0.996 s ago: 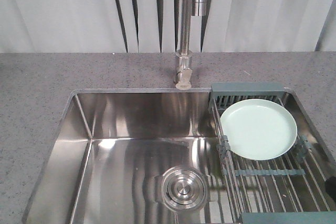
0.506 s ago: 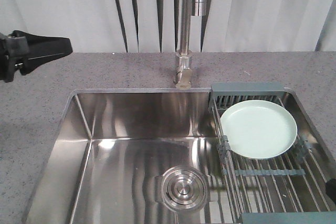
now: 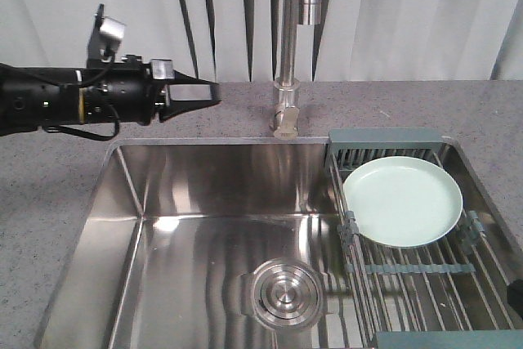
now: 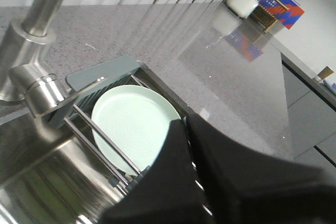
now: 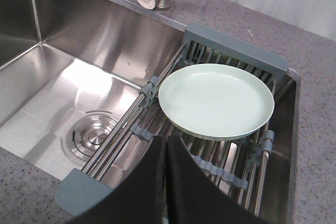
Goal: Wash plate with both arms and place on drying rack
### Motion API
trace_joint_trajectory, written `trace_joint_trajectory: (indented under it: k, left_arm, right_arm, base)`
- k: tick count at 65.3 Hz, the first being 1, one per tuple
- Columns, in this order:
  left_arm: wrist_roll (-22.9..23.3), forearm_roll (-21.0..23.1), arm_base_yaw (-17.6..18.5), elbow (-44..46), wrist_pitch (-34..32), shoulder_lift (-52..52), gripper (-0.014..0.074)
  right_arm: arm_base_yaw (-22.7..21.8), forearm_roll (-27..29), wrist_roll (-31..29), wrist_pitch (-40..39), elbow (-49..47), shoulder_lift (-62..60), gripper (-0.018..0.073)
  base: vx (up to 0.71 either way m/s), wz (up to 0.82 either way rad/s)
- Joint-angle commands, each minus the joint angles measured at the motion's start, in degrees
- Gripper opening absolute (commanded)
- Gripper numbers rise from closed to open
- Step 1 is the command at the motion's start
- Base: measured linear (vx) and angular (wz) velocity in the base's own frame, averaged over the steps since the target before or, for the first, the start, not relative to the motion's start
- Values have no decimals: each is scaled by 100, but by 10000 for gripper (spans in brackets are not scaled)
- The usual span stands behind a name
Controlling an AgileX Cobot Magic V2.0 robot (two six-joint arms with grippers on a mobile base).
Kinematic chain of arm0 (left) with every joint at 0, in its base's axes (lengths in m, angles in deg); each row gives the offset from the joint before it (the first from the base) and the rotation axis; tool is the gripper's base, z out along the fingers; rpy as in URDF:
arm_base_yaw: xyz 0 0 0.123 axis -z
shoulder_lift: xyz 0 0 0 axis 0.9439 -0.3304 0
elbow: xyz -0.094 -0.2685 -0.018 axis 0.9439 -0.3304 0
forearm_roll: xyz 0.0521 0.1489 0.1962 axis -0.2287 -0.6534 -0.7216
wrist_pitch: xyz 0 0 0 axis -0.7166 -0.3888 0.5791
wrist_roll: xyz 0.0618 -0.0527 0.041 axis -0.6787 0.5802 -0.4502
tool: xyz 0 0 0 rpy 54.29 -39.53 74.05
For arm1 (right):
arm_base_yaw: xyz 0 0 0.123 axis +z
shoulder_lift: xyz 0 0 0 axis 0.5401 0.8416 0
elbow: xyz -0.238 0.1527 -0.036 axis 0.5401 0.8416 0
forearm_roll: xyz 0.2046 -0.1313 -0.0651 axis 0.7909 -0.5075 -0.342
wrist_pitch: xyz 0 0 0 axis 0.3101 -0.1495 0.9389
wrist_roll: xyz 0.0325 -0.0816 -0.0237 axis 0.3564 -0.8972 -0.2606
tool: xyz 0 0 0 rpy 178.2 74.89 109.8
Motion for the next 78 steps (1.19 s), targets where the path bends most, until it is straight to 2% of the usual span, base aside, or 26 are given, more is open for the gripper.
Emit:
trace_joint_trajectory:
  k: [1,21,35,51,61,78]
  left_arm:
    - [122,440,295,430,127,-74,-6]
    - [122,453,976,1283,629,-997,-6]
    - [122,510,1304,1732,1070,-1554,-6]
    - [122,1481,1367,1903,1172,-2125,-6]
    - [122,1719,1367,1910,1306,-2321,-6]
    - [122,1793,1367,2292,1351,-2501,-6]
  right_arm:
    - [-17,120,23,-296,-146,60,-1]
    - [-17,120,23,-296,-146,60,-1]
    - [-17,120,29,-296,-146,60,-1]
    - [-17,120,45,-296,-146,60,-1]
    - [-17,120,45,-296,-146,60,-1]
    - [-17,125,47,-296,-146,60,-1]
  base:
    - [0,0]
    - [0,0]
    - [0,0]
    - [0,0]
    - [0,0]
    - [0,0]
